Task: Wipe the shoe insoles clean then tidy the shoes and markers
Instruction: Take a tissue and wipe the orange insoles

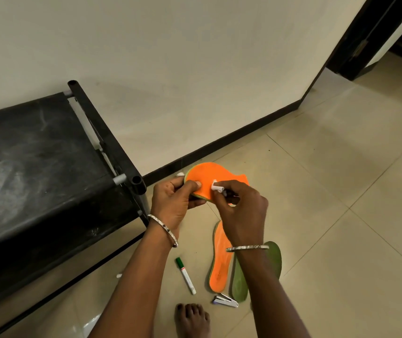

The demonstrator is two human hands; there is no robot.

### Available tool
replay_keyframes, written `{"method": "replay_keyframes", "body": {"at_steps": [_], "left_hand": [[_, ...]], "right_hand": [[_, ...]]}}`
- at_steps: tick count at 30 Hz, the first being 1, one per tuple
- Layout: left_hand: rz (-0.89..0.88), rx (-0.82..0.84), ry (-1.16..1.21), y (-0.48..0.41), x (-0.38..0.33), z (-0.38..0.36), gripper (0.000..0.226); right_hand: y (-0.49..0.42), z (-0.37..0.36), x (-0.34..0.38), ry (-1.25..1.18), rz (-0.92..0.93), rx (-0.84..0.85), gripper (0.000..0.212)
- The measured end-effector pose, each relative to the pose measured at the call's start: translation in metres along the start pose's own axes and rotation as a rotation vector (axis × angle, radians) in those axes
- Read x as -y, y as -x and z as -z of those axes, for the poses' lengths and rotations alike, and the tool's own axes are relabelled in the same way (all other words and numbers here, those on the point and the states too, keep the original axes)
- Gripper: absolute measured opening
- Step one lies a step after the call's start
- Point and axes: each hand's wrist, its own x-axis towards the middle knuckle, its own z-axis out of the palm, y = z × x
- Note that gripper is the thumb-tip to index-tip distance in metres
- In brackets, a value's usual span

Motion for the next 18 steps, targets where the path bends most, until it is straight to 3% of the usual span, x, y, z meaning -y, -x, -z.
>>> {"method": "replay_keyframes", "body": {"at_steps": [5,12,18], "left_hand": [[-0.028,-0.004,-0.029,-0.003,0.004,0.003,0.013],[-0.008,-0.048,0.009,-0.004,-0.001,0.002,0.012],[-0.033,-0.031,-0.013,-0.004,0.002,0.004,0.018]], "right_hand": [[0.012,-0.007,0.016,-0.031,0.197,0.071,0.021],[0.004,0.002,-0.006,0.033,0.118,-0.028,0.02],[0.015,-0.007,0.018,-0.004,0.234,0.022,0.022]]}}
